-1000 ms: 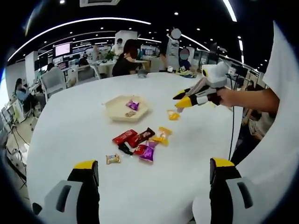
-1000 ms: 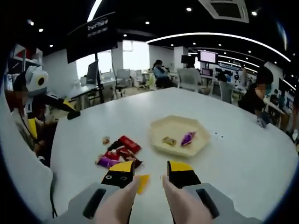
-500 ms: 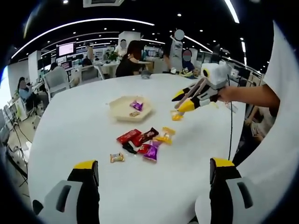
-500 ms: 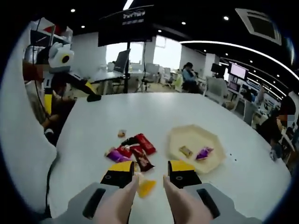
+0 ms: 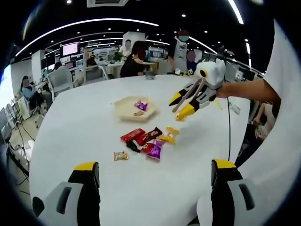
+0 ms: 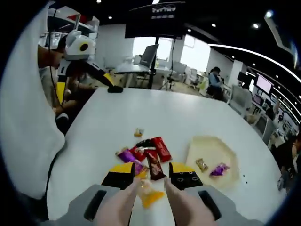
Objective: Place the target food into the container with the food tongs after gripping and lifting it, then release it inside without dropping or visibly crushing the food.
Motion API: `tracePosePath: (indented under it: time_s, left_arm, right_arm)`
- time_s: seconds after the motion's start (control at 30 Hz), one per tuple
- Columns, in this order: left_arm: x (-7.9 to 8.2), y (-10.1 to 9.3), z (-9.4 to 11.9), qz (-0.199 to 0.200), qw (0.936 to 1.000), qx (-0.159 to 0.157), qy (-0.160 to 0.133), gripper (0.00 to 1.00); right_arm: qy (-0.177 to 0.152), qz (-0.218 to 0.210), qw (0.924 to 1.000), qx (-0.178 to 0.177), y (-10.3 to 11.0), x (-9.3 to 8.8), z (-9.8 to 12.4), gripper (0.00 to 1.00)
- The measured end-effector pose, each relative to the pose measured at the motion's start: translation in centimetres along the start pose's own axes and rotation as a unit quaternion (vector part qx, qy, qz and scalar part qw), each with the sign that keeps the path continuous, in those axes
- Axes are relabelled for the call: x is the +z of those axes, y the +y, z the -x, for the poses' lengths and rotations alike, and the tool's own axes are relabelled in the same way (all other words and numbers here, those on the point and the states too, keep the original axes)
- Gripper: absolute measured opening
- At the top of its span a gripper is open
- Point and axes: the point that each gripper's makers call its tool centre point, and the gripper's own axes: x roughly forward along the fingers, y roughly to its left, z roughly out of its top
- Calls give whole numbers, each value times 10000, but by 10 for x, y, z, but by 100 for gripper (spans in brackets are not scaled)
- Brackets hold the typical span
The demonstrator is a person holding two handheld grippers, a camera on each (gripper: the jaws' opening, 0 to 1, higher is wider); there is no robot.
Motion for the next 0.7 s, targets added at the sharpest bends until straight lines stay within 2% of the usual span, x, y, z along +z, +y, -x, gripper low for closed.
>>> tracePosePath:
  time_s: [0.27, 0.7]
  left_arm:
    - [-5, 0, 1, 43, 10000, 68, 16, 99]
    - [-8, 9, 13, 181, 9991, 371, -42, 99]
  right_arm:
    - [43, 252, 9988, 424, 16, 9, -18, 28]
    - [215, 894, 9902, 1056, 28, 3, -52, 27]
